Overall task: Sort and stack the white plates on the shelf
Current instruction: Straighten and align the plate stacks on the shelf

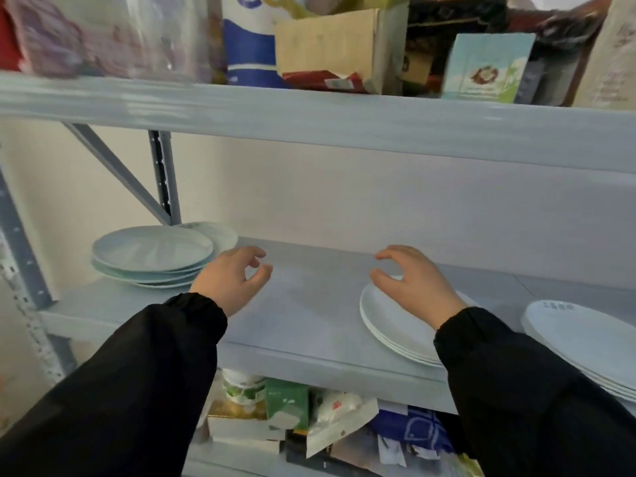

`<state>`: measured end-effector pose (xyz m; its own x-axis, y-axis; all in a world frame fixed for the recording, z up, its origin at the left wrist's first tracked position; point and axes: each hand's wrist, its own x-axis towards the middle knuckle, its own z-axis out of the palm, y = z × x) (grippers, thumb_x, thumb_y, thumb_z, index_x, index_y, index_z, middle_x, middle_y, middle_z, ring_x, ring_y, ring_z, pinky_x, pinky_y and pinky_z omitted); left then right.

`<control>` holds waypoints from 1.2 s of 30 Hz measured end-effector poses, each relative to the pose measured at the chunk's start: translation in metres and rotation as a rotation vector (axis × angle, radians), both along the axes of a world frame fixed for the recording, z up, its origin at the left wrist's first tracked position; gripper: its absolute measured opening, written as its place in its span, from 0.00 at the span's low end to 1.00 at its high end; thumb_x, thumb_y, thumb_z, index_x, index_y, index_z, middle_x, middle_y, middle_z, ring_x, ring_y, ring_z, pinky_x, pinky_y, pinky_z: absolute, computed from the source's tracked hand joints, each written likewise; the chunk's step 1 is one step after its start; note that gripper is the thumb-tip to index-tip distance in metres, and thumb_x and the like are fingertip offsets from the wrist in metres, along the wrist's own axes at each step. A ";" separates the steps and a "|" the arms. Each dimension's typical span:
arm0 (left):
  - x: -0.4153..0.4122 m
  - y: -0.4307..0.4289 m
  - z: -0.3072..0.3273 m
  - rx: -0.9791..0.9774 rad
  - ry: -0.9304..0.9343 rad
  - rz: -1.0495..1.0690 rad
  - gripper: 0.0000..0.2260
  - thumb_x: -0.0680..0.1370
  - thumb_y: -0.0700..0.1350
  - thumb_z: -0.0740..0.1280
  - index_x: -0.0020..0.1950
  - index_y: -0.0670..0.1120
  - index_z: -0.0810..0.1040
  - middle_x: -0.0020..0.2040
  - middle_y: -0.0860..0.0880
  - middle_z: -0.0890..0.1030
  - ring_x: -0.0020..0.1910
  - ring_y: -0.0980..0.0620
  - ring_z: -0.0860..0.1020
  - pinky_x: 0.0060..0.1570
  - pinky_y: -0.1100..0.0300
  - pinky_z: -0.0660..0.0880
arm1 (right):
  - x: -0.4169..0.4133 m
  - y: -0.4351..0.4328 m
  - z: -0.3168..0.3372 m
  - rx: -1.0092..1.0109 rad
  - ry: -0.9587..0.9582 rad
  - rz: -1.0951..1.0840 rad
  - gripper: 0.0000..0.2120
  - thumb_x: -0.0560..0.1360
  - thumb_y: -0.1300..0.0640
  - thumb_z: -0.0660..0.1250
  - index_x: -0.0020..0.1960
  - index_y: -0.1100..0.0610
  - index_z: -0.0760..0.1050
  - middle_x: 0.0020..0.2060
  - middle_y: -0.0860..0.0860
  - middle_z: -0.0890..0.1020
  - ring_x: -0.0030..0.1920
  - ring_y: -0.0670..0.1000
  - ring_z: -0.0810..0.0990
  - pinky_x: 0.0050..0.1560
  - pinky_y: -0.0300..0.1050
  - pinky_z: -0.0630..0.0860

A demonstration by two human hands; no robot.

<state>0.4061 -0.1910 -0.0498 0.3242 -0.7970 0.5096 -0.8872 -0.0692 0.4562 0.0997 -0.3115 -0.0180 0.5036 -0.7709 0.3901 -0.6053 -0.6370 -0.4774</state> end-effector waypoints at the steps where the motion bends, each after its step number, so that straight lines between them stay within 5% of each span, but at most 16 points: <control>1: 0.012 0.006 0.002 -0.016 -0.002 0.016 0.16 0.78 0.58 0.61 0.62 0.53 0.75 0.50 0.57 0.77 0.50 0.55 0.74 0.48 0.59 0.68 | 0.016 0.001 0.002 -0.008 0.000 0.022 0.21 0.76 0.42 0.65 0.67 0.49 0.75 0.69 0.45 0.72 0.70 0.44 0.67 0.66 0.37 0.61; 14: 0.181 0.080 -0.002 -0.131 0.003 0.267 0.22 0.76 0.59 0.58 0.66 0.49 0.73 0.61 0.52 0.76 0.63 0.49 0.71 0.61 0.55 0.67 | 0.215 0.025 -0.011 0.048 0.012 0.205 0.23 0.78 0.43 0.65 0.70 0.51 0.72 0.70 0.45 0.72 0.70 0.45 0.69 0.64 0.36 0.62; 23: 0.231 0.080 -0.030 -0.117 0.424 0.286 0.31 0.80 0.59 0.58 0.79 0.47 0.55 0.78 0.48 0.59 0.75 0.49 0.61 0.73 0.51 0.58 | 0.300 0.021 -0.043 0.390 -0.216 0.205 0.30 0.79 0.42 0.66 0.77 0.47 0.63 0.75 0.44 0.68 0.74 0.48 0.66 0.69 0.45 0.65; 28: 0.240 0.062 -0.036 -0.149 0.522 0.275 0.28 0.82 0.54 0.57 0.79 0.46 0.54 0.78 0.50 0.58 0.76 0.53 0.57 0.69 0.61 0.54 | 0.328 0.007 -0.048 0.472 -0.256 0.162 0.33 0.76 0.34 0.62 0.76 0.48 0.65 0.72 0.45 0.72 0.72 0.50 0.70 0.69 0.52 0.70; 31: 0.248 0.055 -0.045 -0.155 0.591 0.248 0.29 0.82 0.55 0.57 0.79 0.48 0.52 0.79 0.52 0.56 0.76 0.55 0.55 0.70 0.62 0.52 | 0.343 -0.004 -0.050 0.441 -0.240 0.156 0.25 0.80 0.40 0.59 0.73 0.51 0.67 0.66 0.44 0.75 0.67 0.50 0.73 0.60 0.45 0.69; 34: 0.256 0.048 -0.051 -0.114 0.604 0.230 0.29 0.82 0.56 0.56 0.80 0.49 0.51 0.79 0.53 0.55 0.76 0.56 0.55 0.70 0.62 0.50 | 0.353 -0.015 -0.055 0.437 -0.226 0.109 0.27 0.83 0.45 0.58 0.79 0.53 0.61 0.73 0.49 0.70 0.73 0.53 0.69 0.68 0.47 0.66; 36: 0.258 0.044 -0.054 -0.079 0.585 0.205 0.30 0.82 0.57 0.56 0.80 0.49 0.50 0.79 0.54 0.53 0.76 0.57 0.53 0.70 0.63 0.49 | 0.355 -0.023 -0.062 0.401 -0.227 0.088 0.23 0.82 0.50 0.59 0.76 0.52 0.65 0.69 0.49 0.75 0.67 0.54 0.74 0.63 0.47 0.72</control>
<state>0.6645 -0.1465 -0.1038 0.7099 -0.6561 0.2562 -0.4609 -0.1577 0.8733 0.4549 -0.3341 -0.0799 0.5100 -0.8415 0.1784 -0.4090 -0.4197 -0.8103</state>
